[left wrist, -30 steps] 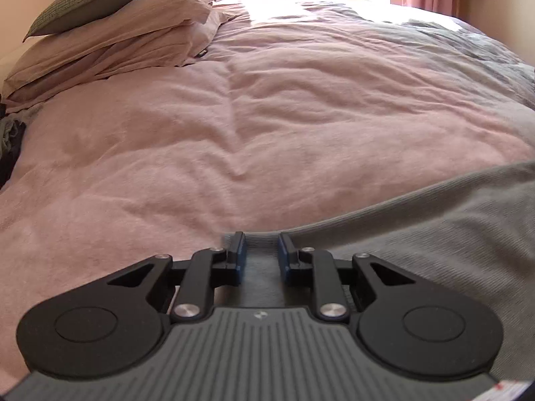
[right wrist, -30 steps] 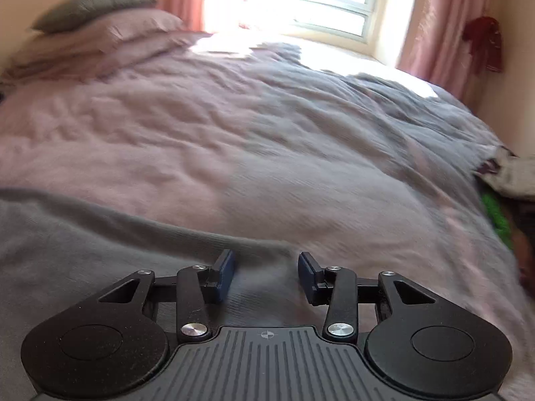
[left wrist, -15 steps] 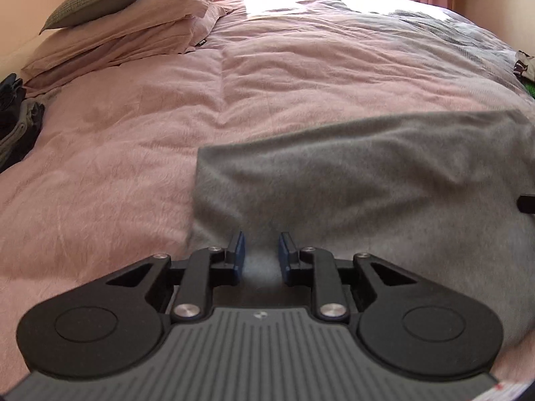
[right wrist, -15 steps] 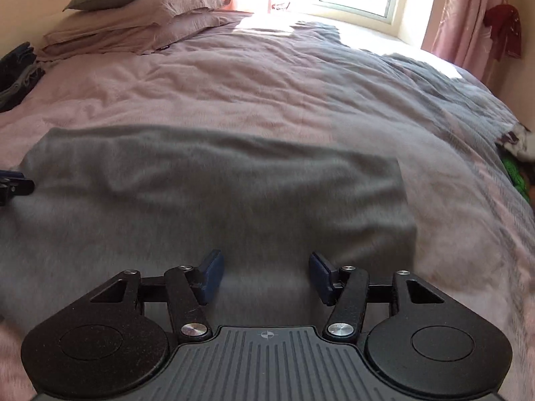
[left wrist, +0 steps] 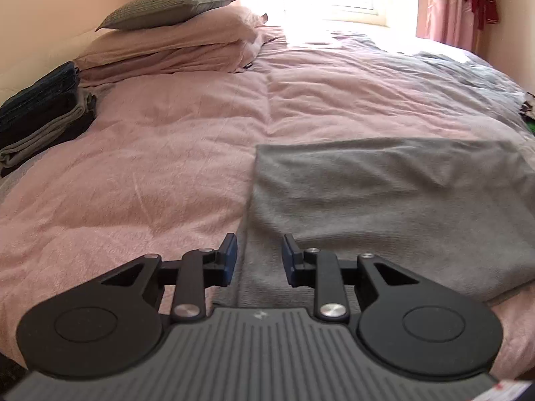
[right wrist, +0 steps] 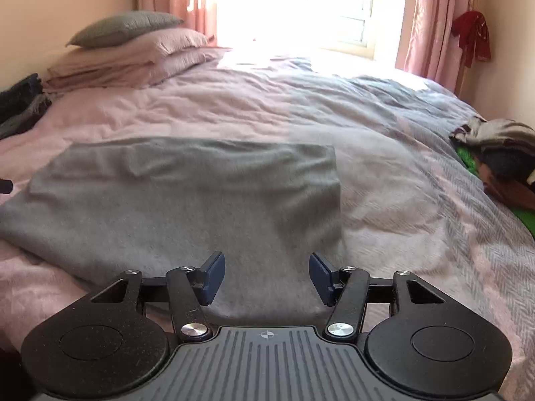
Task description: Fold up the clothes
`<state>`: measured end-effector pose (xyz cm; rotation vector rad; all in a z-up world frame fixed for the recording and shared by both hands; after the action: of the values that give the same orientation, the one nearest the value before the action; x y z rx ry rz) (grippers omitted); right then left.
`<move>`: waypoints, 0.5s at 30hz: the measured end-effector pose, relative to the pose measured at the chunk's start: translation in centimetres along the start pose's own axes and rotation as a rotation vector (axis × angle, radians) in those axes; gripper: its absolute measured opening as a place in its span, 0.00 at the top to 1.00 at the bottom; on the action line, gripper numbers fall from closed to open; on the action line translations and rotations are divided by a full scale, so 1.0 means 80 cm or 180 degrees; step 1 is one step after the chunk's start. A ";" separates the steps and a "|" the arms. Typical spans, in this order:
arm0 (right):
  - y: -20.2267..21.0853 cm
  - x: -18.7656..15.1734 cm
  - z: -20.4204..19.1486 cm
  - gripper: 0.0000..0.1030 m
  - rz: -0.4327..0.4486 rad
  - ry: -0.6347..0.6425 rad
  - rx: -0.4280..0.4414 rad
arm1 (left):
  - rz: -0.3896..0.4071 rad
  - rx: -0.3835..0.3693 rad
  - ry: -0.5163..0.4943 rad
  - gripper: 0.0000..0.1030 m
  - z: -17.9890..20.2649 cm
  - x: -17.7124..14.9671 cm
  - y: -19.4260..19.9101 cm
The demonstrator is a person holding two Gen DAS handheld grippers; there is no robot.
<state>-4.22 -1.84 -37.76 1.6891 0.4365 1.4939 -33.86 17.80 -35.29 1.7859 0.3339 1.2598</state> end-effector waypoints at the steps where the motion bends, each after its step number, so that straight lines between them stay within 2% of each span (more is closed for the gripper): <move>1: -0.006 -0.004 -0.006 0.48 -0.0003 0.0019 -0.0021 | 0.0015 -0.0061 -0.0096 0.76 0.006 -0.005 0.001; 4: -0.027 -0.029 -0.017 0.48 -0.0076 -0.0036 -0.0154 | -0.0075 -0.0077 -0.0302 0.76 0.017 -0.031 -0.012; 6: -0.020 -0.045 -0.019 0.48 0.0078 -0.0145 -0.0219 | -0.0005 -0.0086 -0.0254 0.76 0.015 -0.046 -0.011; 9: -0.003 -0.054 -0.023 0.48 0.0147 -0.0324 -0.0252 | 0.0041 -0.0077 -0.0211 0.74 0.016 -0.056 0.003; 10: 0.003 -0.054 -0.026 0.48 0.0086 -0.0365 -0.0295 | -0.0015 -0.0061 -0.0167 0.69 0.016 -0.057 0.007; 11: 0.010 -0.053 -0.030 0.48 -0.0016 -0.0427 -0.0330 | -0.0173 -0.0012 -0.0163 0.67 0.019 -0.056 0.012; 13: 0.034 -0.052 -0.037 0.48 -0.0156 -0.0675 -0.0220 | -0.0374 -0.0022 -0.0198 0.64 0.026 -0.057 0.032; 15: 0.059 -0.051 -0.047 0.48 -0.0109 -0.0803 0.0016 | -0.0330 -0.0124 -0.0295 0.61 0.035 -0.064 0.059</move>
<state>-9.93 -6.34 -36.98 1.8356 0.3316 1.2352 -34.96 10.38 -34.94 1.7646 0.3427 1.1003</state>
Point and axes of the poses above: each gripper's, at about its wrist camera, not at the fingertips, and y roughly against the way its jaws point, z to its right, x to its top, the point moved 3 cm from there along -y, roughly the way its jaws point, and after that the axes turned 9 degrees about -z, right-handed, at the moved point
